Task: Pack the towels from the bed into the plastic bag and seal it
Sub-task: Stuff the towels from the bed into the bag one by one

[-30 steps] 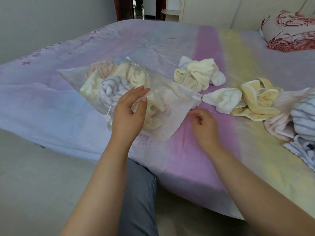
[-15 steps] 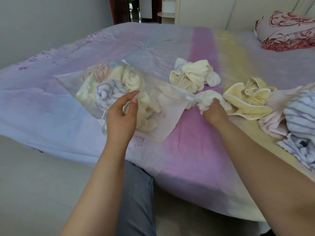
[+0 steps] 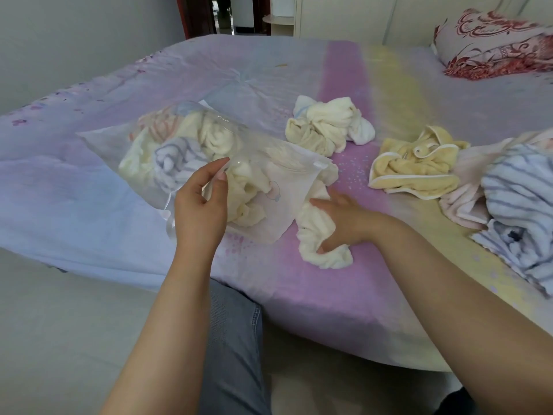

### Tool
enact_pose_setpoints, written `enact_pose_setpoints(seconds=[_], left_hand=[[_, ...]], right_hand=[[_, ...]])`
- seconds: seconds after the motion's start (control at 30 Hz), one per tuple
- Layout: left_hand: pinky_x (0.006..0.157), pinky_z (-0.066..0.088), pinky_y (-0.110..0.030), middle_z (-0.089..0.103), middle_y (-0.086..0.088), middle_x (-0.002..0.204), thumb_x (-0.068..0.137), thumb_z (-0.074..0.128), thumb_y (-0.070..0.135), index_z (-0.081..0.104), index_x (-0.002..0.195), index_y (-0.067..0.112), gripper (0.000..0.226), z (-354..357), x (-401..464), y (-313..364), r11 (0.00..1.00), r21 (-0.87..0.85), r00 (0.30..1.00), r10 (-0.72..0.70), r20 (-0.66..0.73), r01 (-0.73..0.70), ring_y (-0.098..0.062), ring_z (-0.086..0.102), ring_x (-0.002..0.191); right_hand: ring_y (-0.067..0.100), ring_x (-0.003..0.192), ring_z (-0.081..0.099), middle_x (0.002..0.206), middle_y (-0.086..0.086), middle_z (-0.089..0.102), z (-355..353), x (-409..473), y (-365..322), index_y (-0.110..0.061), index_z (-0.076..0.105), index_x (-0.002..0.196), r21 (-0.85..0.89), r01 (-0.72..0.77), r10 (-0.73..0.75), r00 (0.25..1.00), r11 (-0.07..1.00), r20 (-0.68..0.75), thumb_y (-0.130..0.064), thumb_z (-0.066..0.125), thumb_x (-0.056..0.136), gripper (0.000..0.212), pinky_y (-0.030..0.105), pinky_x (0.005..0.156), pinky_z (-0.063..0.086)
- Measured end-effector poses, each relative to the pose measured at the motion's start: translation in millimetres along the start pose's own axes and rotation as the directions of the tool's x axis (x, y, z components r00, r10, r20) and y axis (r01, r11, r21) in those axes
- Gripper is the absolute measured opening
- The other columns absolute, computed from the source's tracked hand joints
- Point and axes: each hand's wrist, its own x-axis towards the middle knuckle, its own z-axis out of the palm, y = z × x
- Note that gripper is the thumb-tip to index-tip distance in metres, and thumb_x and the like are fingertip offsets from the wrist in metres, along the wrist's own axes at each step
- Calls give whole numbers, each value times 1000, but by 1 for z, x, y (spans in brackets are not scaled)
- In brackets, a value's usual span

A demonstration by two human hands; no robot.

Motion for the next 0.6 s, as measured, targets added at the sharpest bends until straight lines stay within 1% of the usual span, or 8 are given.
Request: enact_pose_setpoints(seconds=[0.03, 0.1, 0.17, 0.3, 0.4, 0.5, 0.57, 0.6], left_hand=[[107, 43, -34, 67, 9, 120, 99, 51, 22, 68, 119, 20, 26, -1, -1, 0, 1000, 8, 1000, 2, 1, -2, 0, 56, 118], [107, 43, -34, 67, 10, 119, 98, 52, 22, 68, 118, 21, 26, -3, -2, -1, 1000, 26, 1000, 0, -3, 0, 0, 57, 117], [106, 44, -33, 68, 10, 119, 98, 53, 22, 67, 119, 22, 25, -5, -2, -2, 999, 33, 1000, -9, -3, 9, -1, 57, 116], [93, 46, -17, 70, 7, 112, 96, 57, 23, 62, 120, 20, 25, -6, -2, -2, 1000, 30, 999, -6, -33, 7, -2, 61, 110], [88, 48, -15, 71, 4, 110, 95, 59, 22, 66, 112, 18, 19, -8, 0, -1, 1000, -12, 999, -20, -49, 19, -6, 63, 108], [93, 50, -21, 72, 4, 110, 94, 62, 21, 70, 111, 17, 19, -7, 4, 5, 992, -115, 998, -52, -39, 47, -4, 65, 106], [93, 50, -20, 72, 7, 108, 94, 62, 20, 71, 113, 16, 21, -5, 6, 10, 991, -127, 998, -57, -29, 53, 0, 65, 105], [93, 49, -19, 72, 9, 108, 94, 62, 20, 71, 113, 15, 22, -4, 7, 13, 991, -127, 998, -55, -25, 52, 1, 64, 104]], right_hand=[[27, 139, 32, 155, 6, 24, 7, 6, 3, -30, 25, 146, 121, 57, -63, 997, 991, 46, -56, 76, 56, 107, 46, 107, 38], [16, 96, 64, 109, 5, 66, 21, 11, 4, -24, 57, 107, 244, 132, -135, 991, 961, -4, -47, 70, 61, 52, 42, 73, 54], [11, 68, 63, 74, -6, 64, 28, 13, 4, -26, 56, 73, 251, 154, -127, 984, 956, -123, -29, 63, 76, 8, 27, 53, 42], [15, 62, 64, 67, -5, 64, 34, -7, -3, -21, 59, 65, 506, 63, -7, 994, 860, -112, -19, 47, 91, 29, 24, 50, 47], [19, 79, 65, 85, 4, 71, 25, -38, -20, -15, 67, 83, 649, 195, -42, 969, 735, -244, -16, 59, 87, 9, 35, 71, 52], [10, 103, 46, 114, -1, 49, 18, -46, -55, -13, 61, 103, 511, 348, -108, 891, 786, -442, -19, 68, 81, 24, 23, 81, 39], [14, 108, 38, 113, -7, 30, 15, -33, -83, -23, 58, 111, 363, 346, -121, 847, 865, -518, -30, 67, 79, 34, 25, 90, 38], [18, 104, 41, 111, -4, 31, 12, -23, -97, -24, 57, 113, 323, 323, -119, 846, 890, -520, -35, 66, 79, 37, 30, 89, 42]])
